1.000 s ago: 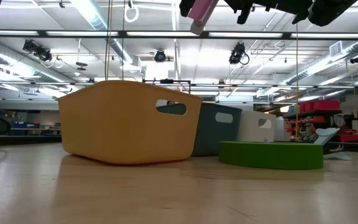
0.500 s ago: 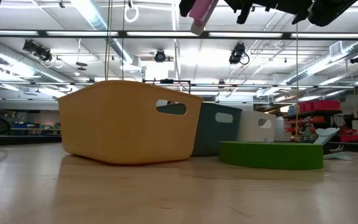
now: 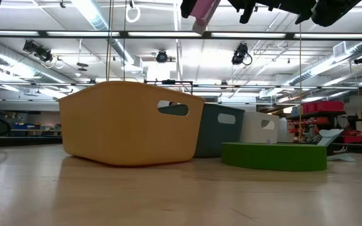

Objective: Pick and place Stapler, Stapler remover, tape
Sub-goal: Put the pink stapler into the white bin

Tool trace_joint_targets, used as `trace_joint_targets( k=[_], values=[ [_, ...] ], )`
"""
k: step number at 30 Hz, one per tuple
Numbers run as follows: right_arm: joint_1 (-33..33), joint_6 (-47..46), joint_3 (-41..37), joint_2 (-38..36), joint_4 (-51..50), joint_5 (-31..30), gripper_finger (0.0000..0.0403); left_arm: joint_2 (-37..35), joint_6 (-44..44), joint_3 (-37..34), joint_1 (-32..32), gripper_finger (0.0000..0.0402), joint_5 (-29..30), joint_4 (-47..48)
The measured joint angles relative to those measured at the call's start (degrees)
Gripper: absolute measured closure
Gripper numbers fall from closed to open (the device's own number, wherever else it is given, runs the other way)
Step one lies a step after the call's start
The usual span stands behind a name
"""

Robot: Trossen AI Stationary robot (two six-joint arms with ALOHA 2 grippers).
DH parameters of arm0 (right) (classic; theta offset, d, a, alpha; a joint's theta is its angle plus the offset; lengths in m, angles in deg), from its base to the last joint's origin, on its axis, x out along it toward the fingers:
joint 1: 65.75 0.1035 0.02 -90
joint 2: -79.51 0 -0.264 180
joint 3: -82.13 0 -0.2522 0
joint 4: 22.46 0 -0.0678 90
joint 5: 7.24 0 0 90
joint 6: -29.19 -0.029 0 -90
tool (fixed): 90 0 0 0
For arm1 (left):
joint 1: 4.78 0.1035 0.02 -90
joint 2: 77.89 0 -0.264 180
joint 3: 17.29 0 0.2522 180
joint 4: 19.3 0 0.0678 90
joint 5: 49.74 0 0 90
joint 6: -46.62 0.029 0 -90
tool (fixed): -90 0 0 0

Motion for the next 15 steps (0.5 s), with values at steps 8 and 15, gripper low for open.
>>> trace_joint_targets(
  k=[8,15],
  values=[
    [0.0,0.2,0.0,0.0,0.3,-0.4,0.0174,-1.6,0.1,0.0,0.8,0.0014,0.1,3.8],
    [-0.9,0.4,0.0,0.0,0.1,0.0,0.0174,-5.1,0.5,0.0,2.2,0.0014,1.9,7.9]
  ],
)
